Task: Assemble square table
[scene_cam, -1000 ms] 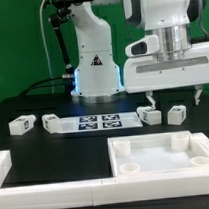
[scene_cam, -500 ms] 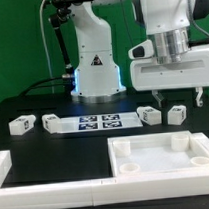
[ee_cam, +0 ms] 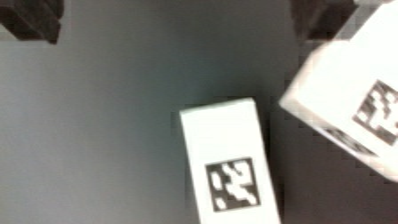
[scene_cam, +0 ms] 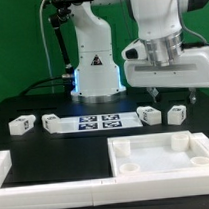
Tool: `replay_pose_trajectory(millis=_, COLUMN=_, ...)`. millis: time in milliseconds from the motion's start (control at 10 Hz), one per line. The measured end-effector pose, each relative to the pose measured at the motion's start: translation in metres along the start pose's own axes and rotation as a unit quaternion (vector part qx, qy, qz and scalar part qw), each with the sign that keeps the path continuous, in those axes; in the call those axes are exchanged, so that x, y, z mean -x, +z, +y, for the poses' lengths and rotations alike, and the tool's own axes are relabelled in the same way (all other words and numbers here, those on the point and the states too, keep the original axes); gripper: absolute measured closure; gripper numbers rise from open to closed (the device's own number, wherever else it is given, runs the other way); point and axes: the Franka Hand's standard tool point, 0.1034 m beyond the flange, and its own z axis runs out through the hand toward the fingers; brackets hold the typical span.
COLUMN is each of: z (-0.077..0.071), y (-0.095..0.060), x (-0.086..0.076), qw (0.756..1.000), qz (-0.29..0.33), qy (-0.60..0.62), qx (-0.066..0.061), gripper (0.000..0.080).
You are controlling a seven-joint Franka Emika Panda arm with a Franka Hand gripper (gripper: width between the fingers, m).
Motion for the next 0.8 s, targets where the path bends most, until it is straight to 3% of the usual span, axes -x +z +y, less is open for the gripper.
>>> replay_pose_trajectory(millis=300, z=0.007, y=0.000, x=-0.004, qw=0.996, qz=-0.083, qy=-0.023, qx=0.011, gripper=0.0151)
replay_pose_trajectory(millis=400, z=0.002, y=0.004, x=-0.001, qw=0.991, qz=-0.111, qy=-0.069, qx=0.013, gripper=0.0151)
replay_pose_trajectory(millis=600, z=-0.001, y=0.009, x=0.011, qw=0.978, qz=-0.149, qy=-0.139, qx=0.044, gripper=0.0151)
replay_pose_trajectory(millis=800, z=0.001, y=0.011, x=0.005, qw=0.971, qz=-0.195, qy=-0.126, qx=0.049, gripper=0.0151)
